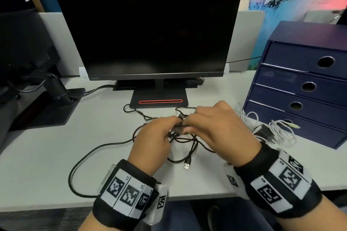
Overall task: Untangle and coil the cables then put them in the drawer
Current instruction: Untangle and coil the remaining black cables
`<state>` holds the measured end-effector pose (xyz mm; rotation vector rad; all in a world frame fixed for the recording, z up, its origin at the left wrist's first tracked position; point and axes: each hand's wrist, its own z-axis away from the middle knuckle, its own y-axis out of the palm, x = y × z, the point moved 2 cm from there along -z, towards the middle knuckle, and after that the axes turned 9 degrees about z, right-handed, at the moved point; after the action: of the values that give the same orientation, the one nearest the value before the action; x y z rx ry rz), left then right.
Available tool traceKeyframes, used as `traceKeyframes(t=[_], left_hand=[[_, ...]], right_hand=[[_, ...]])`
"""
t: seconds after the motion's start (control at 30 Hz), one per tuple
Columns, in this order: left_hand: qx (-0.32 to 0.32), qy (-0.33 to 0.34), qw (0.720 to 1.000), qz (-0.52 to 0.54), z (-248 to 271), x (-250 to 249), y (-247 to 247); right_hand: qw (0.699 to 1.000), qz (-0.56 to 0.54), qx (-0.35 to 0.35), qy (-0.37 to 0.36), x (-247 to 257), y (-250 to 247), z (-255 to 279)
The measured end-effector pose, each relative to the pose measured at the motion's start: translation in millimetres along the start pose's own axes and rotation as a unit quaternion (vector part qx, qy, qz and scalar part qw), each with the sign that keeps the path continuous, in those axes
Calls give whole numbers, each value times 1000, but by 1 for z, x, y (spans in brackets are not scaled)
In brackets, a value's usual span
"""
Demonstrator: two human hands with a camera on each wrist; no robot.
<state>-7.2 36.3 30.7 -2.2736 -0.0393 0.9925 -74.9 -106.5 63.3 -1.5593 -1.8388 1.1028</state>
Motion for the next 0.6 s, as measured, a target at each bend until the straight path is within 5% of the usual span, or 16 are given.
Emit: traceKeyframes(t=[0.13,0.27,0.47,0.6], left_hand=[[40,-51,986,152,1,-11,6],[24,-102,913,394,-1,-23,6],[4,-57,895,443,-1,-31,2],[8,-47,855,516,-1,-30,4]], right_hand=[[993,-29,-99,53,-15,-5,-5],[973,-151,-122,128,-20,6,-6],[927,-316,-120,164,-8,13,-6],[889,-416,-39,187,3,24,-7]])
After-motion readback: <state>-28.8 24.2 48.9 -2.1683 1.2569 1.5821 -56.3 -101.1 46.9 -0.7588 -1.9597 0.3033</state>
